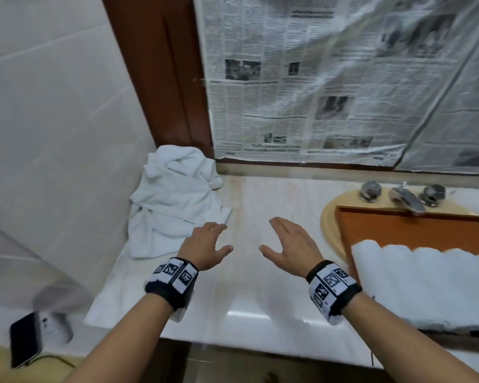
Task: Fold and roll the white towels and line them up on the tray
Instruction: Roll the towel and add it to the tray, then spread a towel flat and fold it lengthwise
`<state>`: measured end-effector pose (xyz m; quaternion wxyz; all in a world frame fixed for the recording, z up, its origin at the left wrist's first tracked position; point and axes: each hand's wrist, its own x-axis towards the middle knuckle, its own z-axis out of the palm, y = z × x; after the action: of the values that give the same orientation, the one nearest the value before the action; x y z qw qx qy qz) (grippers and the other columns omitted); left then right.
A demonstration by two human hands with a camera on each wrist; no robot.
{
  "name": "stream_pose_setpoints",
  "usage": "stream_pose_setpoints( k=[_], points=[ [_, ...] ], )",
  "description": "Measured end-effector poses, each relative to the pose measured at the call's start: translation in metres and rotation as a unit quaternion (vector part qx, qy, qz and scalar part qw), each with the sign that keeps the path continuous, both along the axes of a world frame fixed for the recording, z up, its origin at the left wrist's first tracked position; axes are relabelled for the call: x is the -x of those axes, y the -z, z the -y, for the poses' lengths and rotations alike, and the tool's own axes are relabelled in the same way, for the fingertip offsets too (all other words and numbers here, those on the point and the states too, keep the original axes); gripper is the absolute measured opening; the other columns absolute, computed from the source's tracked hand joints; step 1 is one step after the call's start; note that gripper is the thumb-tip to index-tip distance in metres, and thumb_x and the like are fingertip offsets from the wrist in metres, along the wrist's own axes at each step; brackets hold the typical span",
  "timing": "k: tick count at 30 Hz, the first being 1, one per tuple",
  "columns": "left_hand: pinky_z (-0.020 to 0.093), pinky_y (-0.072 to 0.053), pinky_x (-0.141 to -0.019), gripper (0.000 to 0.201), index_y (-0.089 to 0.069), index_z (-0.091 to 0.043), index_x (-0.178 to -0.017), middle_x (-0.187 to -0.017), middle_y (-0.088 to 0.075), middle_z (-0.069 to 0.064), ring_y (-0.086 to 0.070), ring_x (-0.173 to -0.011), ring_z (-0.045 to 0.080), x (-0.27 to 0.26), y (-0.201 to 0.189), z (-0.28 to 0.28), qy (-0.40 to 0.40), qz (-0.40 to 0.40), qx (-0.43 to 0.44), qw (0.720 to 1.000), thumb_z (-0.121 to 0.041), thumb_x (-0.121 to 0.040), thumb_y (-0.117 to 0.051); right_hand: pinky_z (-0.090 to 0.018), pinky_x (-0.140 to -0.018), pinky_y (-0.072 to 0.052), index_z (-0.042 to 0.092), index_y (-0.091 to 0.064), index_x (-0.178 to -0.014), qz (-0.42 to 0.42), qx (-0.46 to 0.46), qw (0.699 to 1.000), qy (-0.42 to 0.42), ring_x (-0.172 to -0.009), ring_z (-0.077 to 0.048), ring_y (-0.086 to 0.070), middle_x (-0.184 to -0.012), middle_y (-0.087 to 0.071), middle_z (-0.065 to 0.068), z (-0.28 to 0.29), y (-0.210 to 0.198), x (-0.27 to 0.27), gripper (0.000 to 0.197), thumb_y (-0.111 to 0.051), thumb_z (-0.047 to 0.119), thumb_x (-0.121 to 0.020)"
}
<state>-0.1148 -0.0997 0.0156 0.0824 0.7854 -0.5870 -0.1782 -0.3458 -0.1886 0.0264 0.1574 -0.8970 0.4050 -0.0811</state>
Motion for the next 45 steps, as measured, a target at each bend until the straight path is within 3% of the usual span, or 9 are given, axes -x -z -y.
stream_pose_setpoints(
  k=[16, 22, 25, 29, 33, 38, 41, 45],
  points=[
    [0.048, -0.042, -0.104, 0.064, -0.033, -0.030, -0.150, -0.155, -0.033, -0.002, -0.038, -0.135, 0.027, -0.147, 0.016, 0.046, -0.141, 0.043, -0.033, 0.988, -0.051, -0.094, -0.055, -0.032, -0.118, -0.019, 0.012, -0.028, -0.152, -0.006, -0.020, 0.988, -0.155, -0.143, -0.023, -0.029, -0.158, -0.029, -0.007, 0.093, 0.027, -0.174, 0.077, -0.052, 0.055, -0.093],
    [0.047, -0.044, -0.102, 0.066, -0.029, -0.030, -0.151, -0.156, -0.028, -0.003, -0.035, -0.136, 0.028, -0.194, 0.032, 0.060, -0.158, 0.084, -0.098, 0.979, -0.036, -0.092, -0.058, -0.034, -0.118, -0.021, 0.012, -0.025, -0.153, -0.059, -0.036, 0.978, -0.196, -0.144, -0.022, -0.027, -0.159, -0.027, -0.006, 0.109, 0.055, -0.225, 0.080, -0.051, 0.057, -0.093],
    [0.045, -0.047, -0.097, 0.065, -0.032, -0.032, -0.149, -0.153, -0.030, -0.004, -0.037, -0.134, 0.028, -0.210, 0.042, 0.060, -0.144, 0.096, -0.109, 0.979, -0.031, -0.091, -0.060, -0.037, -0.115, -0.026, 0.013, -0.028, -0.150, -0.094, -0.050, 0.973, -0.204, -0.140, -0.023, -0.032, -0.157, -0.030, -0.005, 0.110, 0.075, -0.236, 0.079, -0.054, 0.058, -0.091],
    [0.046, -0.046, -0.098, 0.058, -0.041, -0.032, -0.144, -0.147, -0.035, -0.004, -0.038, -0.132, 0.026, -0.220, 0.052, 0.059, -0.134, 0.098, -0.089, 0.982, -0.030, -0.091, -0.063, -0.038, -0.102, -0.038, 0.014, -0.047, -0.135, -0.130, -0.060, 0.971, -0.193, -0.122, -0.024, -0.046, -0.140, -0.047, -0.004, 0.104, 0.098, -0.246, 0.062, -0.055, 0.055, -0.089],
    [0.043, -0.045, -0.096, 0.028, -0.060, -0.028, -0.118, -0.136, -0.049, -0.008, -0.037, -0.128, 0.023, -0.232, 0.061, 0.055, -0.130, 0.046, -0.048, 0.989, -0.032, -0.091, -0.066, -0.035, -0.092, -0.040, 0.014, -0.058, -0.119, -0.130, -0.046, 0.973, -0.187, -0.113, -0.023, -0.048, -0.124, -0.053, -0.003, 0.099, 0.108, -0.247, 0.038, -0.050, 0.041, -0.094],
    [0.039, -0.045, -0.091, 0.008, -0.066, -0.025, -0.098, -0.116, -0.059, -0.008, -0.043, -0.116, 0.025, -0.238, 0.067, 0.051, -0.143, 0.036, 0.007, 0.989, -0.025, -0.095, -0.059, -0.034, -0.089, -0.038, 0.014, -0.059, -0.114, -0.106, -0.057, 0.979, -0.164, -0.113, -0.023, -0.048, -0.118, -0.057, -0.003, 0.093, 0.109, -0.243, 0.024, -0.044, 0.026, -0.099],
    [0.042, -0.045, -0.092, 0.010, -0.063, -0.025, -0.103, -0.115, -0.058, -0.006, -0.044, -0.114, 0.027, -0.237, 0.065, 0.048, -0.135, 0.041, 0.012, 0.990, -0.027, -0.094, -0.059, -0.033, -0.086, -0.041, 0.014, -0.059, -0.107, -0.054, -0.086, 0.986, -0.133, -0.106, -0.022, -0.051, -0.111, -0.059, -0.002, 0.088, 0.099, -0.237, 0.017, -0.047, 0.024, -0.099],
    [0.043, -0.046, -0.092, 0.031, -0.060, -0.025, -0.120, -0.122, -0.055, -0.005, -0.041, -0.119, 0.026, -0.230, 0.063, 0.047, -0.111, 0.046, 0.009, 0.993, -0.033, -0.090, -0.063, -0.033, -0.073, -0.044, 0.013, -0.059, -0.095, 0.022, -0.091, 0.989, -0.117, -0.086, -0.019, -0.051, -0.096, -0.059, 0.000, 0.080, 0.077, -0.219, 0.011, -0.051, 0.021, -0.097]
  ],
)
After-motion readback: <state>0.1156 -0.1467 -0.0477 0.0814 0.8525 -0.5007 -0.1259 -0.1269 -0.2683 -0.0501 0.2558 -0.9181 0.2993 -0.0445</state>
